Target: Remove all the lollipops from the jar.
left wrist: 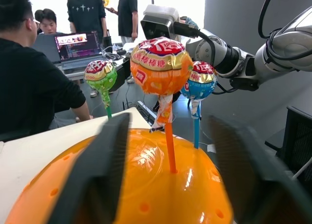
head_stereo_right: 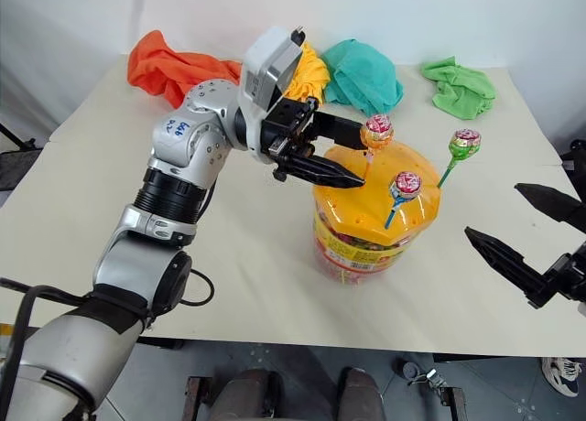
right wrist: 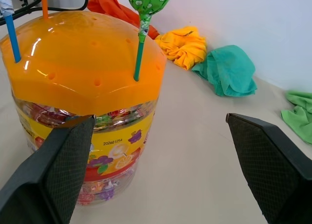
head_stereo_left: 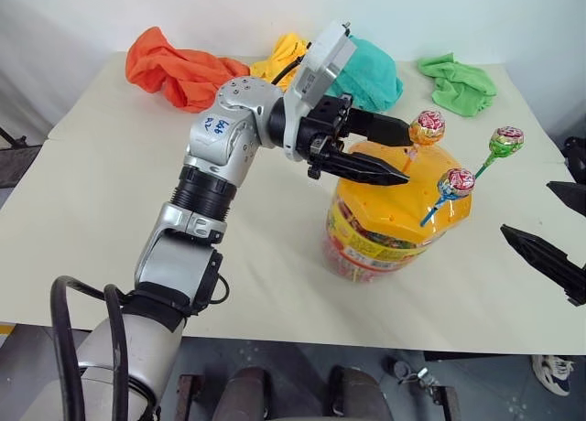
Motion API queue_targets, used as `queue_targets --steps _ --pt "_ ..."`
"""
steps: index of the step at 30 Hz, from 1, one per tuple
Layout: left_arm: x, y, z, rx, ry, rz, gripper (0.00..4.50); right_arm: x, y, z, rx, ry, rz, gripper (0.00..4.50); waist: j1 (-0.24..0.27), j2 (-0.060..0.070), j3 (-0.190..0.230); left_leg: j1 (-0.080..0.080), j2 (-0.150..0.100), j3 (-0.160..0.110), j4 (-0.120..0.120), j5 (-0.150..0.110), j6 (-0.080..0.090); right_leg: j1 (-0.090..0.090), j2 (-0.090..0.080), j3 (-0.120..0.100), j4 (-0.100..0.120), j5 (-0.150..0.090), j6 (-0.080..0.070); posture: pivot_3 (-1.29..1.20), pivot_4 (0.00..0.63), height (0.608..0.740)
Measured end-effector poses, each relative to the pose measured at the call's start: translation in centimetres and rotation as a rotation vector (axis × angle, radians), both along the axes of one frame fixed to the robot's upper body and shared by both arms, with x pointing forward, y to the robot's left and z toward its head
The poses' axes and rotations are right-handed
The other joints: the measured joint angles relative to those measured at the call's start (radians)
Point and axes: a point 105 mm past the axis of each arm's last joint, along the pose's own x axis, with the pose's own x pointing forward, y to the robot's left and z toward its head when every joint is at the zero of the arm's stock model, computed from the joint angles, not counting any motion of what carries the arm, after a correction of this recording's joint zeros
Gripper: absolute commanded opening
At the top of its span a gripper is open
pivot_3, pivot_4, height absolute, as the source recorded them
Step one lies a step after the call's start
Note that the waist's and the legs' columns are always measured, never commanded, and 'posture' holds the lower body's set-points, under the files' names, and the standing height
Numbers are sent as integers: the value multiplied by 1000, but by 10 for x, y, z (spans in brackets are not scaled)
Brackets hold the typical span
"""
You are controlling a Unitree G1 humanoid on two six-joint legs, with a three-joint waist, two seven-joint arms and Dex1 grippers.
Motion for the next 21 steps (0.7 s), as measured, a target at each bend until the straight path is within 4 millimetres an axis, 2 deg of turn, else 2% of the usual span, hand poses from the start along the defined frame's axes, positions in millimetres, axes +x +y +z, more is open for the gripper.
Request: queue_targets --steps 5,10,16,21 --pt "-3 -5 0 -19 -6 -21 74 0 -2 -1 13 -5 -11 4500 0 0 0 0 0 0 0 0 0 0 0 0 0 0 0 0 150 740" --pt "-1 -6 4 -34 23 -22 30 -1 -2 1 17 -14 -11 4500 0 0 0 0 0 0 0 0 0 0 0 0 0 0 0 0 150 740" --pt "-1 -4 40 -132 4 -8 30 -2 -2 3 17 -21 -10 4500 0 0 0 0 0 0 0 0 0 0 0 0 0 0 0 0 150 740" --pt "13 4 54 -174 30 73 30 -8 8 0 13 6 36 4500 -2 0 0 0 0 0 0 0 0 0 0 0 0 0 0 0 150 740"
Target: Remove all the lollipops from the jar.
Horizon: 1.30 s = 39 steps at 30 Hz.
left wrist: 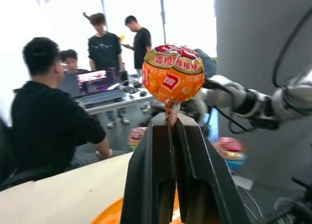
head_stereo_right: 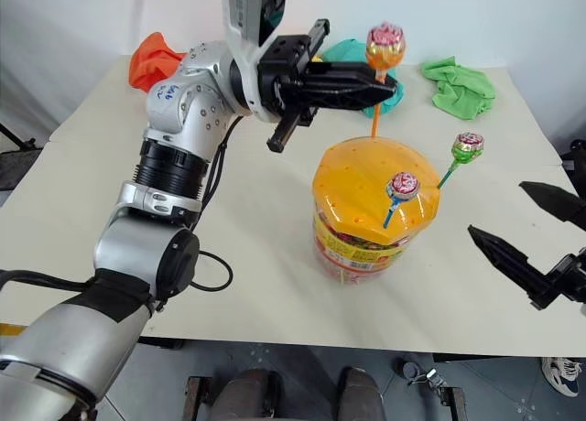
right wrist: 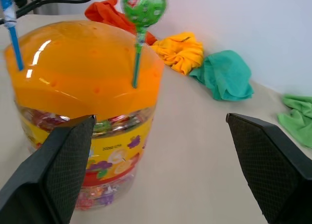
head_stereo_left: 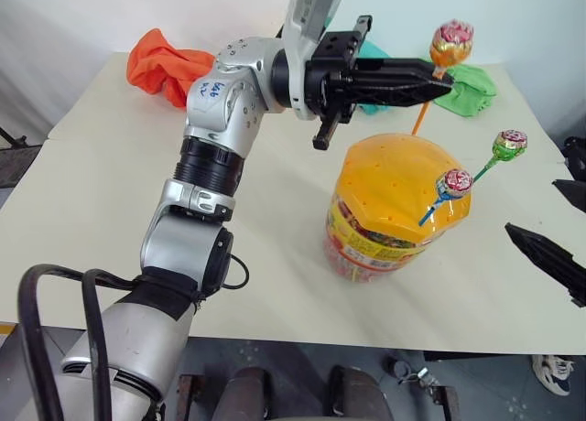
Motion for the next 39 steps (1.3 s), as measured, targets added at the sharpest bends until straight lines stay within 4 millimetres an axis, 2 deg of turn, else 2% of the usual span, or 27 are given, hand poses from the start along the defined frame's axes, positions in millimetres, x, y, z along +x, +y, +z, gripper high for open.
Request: queue_targets --steps 4,8,13,18,27,31,33,36,39 --pt "16 17 2 25 7 115 30 -6 9 2 11 5 52 4500 -2 0 0 0 0 0 0 0 0 0 0 0 0 0 0 0 150 740" --pt "37 53 -11 140 20 301 30 -17 21 4 -2 43 141 4500 -7 0 0 2 0 1 -2 0 0 -1 0 1 1 0 0 0 150 740" --pt "54 99 -56 310 113 497 30 -21 21 -1 -1 87 173 4500 -2 -1 1 1 0 1 0 0 0 -1 0 2 1 0 0 0 150 740" --pt "53 145 -106 523 214 698 30 -12 18 0 4 90 183 4500 -4 -2 1 1 0 1 0 0 0 -1 0 2 1 0 0 0 150 740" --pt "39 174 -183 793 492 913 30 -7 23 -8 11 138 257 4500 0 -2 1 0 1 0 1 0 0 -1 0 2 2 0 0 0 150 740" --pt "45 203 -198 869 541 1085 30 -7 23 -9 5 146 258 4500 -1 -3 1 0 1 0 1 0 0 -1 0 2 2 0 0 0 150 740" --pt "46 208 -202 885 574 1114 30 -7 24 -11 7 150 262 4500 -2 -3 1 0 0 0 1 0 0 -1 0 2 2 0 0 0 150 740" --pt "43 205 -206 894 631 1097 682 -5 26 -12 12 153 274 4500 1 -3 1 0 0 0 2 0 0 -1 0 2 2 0 0 0 150 740" --pt "43 197 -201 873 674 1067 1600 -2 26 -8 6 131 262 4500 2 -3 2 0 0 0 2 0 0 -1 0 2 2 0 0 0 150 740"
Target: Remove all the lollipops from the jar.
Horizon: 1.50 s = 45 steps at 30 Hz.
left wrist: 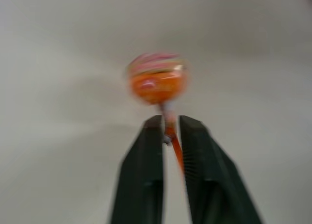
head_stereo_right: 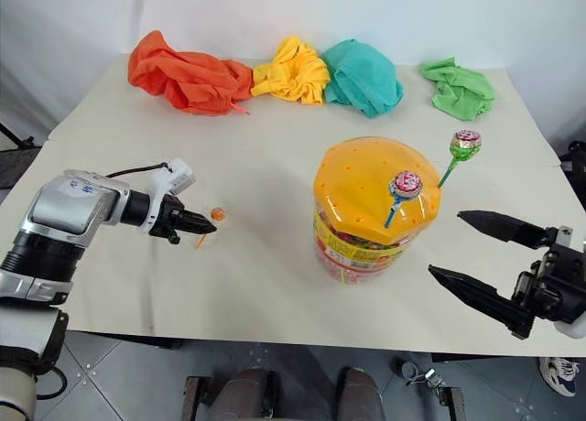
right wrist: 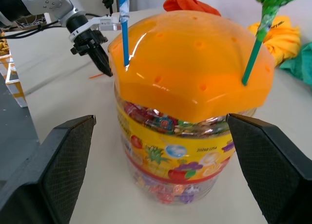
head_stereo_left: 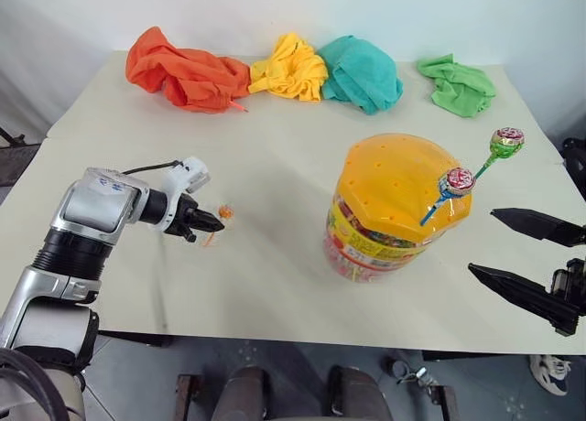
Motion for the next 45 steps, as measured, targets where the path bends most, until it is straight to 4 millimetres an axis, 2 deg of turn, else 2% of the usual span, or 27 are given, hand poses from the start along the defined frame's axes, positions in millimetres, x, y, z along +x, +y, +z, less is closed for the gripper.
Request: queue_targets --steps 6,9,10,14,18,22,27,32,37,41,45 --pt "0 2 17 -15 -31 -17 3437 -1 -3 1 -7 -1 -41 4500 -5 0 0 0 0 0 -1 0 0 0 0 0 0 0 0 0 150 740" --pt "0 1 34 -50 -69 -42 4329 -4 -6 4 -14 -10 -61 4500 -4 0 0 0 0 0 0 0 0 0 0 0 0 0 0 0 150 740" --pt "1 0 42 -72 -89 -51 4449 -5 -6 5 -18 -17 -62 4500 -4 0 0 0 0 0 0 0 0 0 0 0 0 0 0 0 150 740" --pt "1 -5 69 -125 -184 -134 4449 -9 -2 9 -25 -17 -57 4500 -4 0 0 0 0 1 0 0 0 0 0 0 0 0 0 0 150 740" --pt "-11 -19 100 -228 -341 -335 4449 -10 15 17 -82 -24 -4 4500 -5 0 0 0 1 0 0 0 0 0 0 0 0 0 0 0 150 740" --pt "-23 -35 117 -344 -479 -517 4449 -8 25 20 -101 -19 26 4500 -5 0 0 0 1 1 2 0 0 0 0 0 1 0 0 0 150 740" --pt "-42 -46 124 -553 -575 -722 4449 -6 31 20 -108 -4 50 4500 -5 0 0 -3 1 0 6 0 1 0 0 -1 1 0 0 0 150 740" --pt "-58 -39 134 -734 -666 -814 4449 -3 39 18 -111 -6 86 4500 -6 0 0 -6 2 -5 10 -1 1 -1 0 -4 2 0 0 0 150 740" --pt "-59 -22 126 -696 -649 -785 4449 -2 40 22 -110 -30 89 4500 -7 0 0 -6 1 -8 10 -1 1 -1 0 -4 2 0 0 0 150 740" --pt "-56 -25 120 -708 -633 -798 4449 -1 43 29 -109 -74 106 4500 1 0 0 -8 0 -8 12 -1 1 0 -1 -5 2 1 1 0 150 740" --pt "-57 -30 119 -723 -622 -829 4449 5 52 25 -106 -68 157 4500 -6 0 0 -8 0 -8 12 -1 1 -1 -1 -5 2 1 0 0 150 740"
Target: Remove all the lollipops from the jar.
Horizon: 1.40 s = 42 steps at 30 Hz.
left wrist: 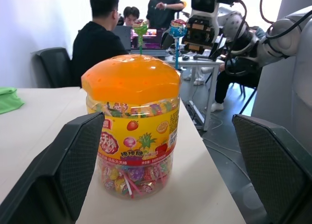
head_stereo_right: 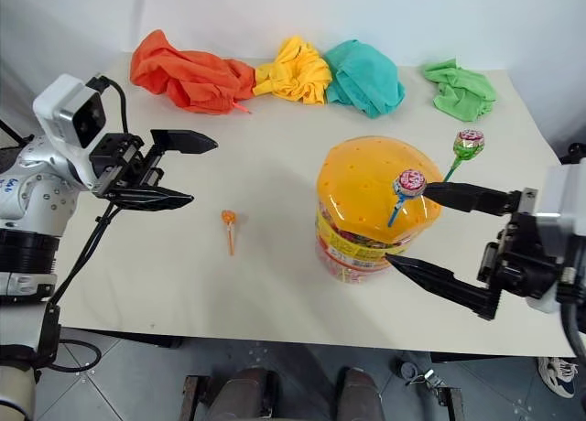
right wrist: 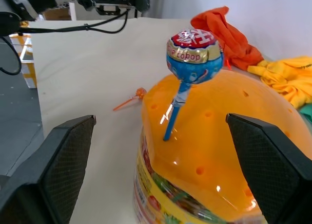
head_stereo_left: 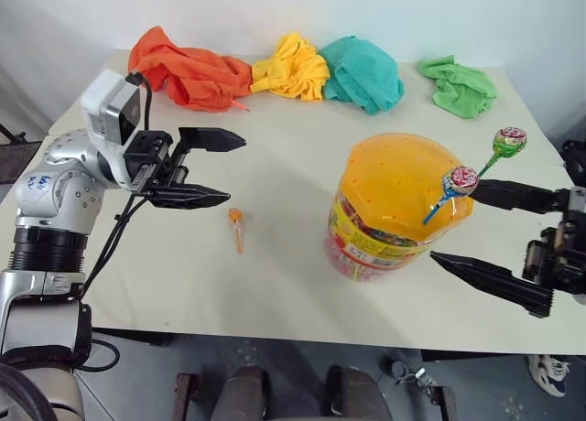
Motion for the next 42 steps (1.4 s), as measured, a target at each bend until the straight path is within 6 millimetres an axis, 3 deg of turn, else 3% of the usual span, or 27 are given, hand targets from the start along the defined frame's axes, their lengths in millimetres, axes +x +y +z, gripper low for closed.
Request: queue_targets --steps 4,8,19,29,37,42 --pt "-2 -5 2 0 -4 -33 4449 13 10 0 6 -14 54 4500 -6 0 0 0 0 0 0 0 0 -1 0 0 0 0 0 0 150 740" --pt "-2 -5 1 13 -6 -35 4500 20 18 5 17 -26 81 3646 -5 0 0 0 0 0 0 0 0 -1 0 0 0 0 0 0 150 740" --pt "-4 -1 4 13 -16 -28 4500 25 21 16 20 -24 72 56 -2 0 0 -1 0 0 0 0 0 -1 0 0 0 0 0 0 150 740" --pt "-4 -5 2 3 -6 -47 4500 24 21 42 81 -100 92 56 -3 0 0 -1 0 1 0 0 0 -1 0 0 0 0 0 0 150 740" --pt "-3 -10 -2 20 13 -64 4500 24 -3 75 129 -172 -82 56 0 0 0 -1 0 1 0 0 0 -1 0 -1 -1 0 0 0 150 740" --pt "-1 -11 -4 36 -3 -55 4500 10 -29 83 120 -165 -258 56 1 0 0 -2 0 1 0 0 0 -1 0 -1 -1 0 0 0 150 740"
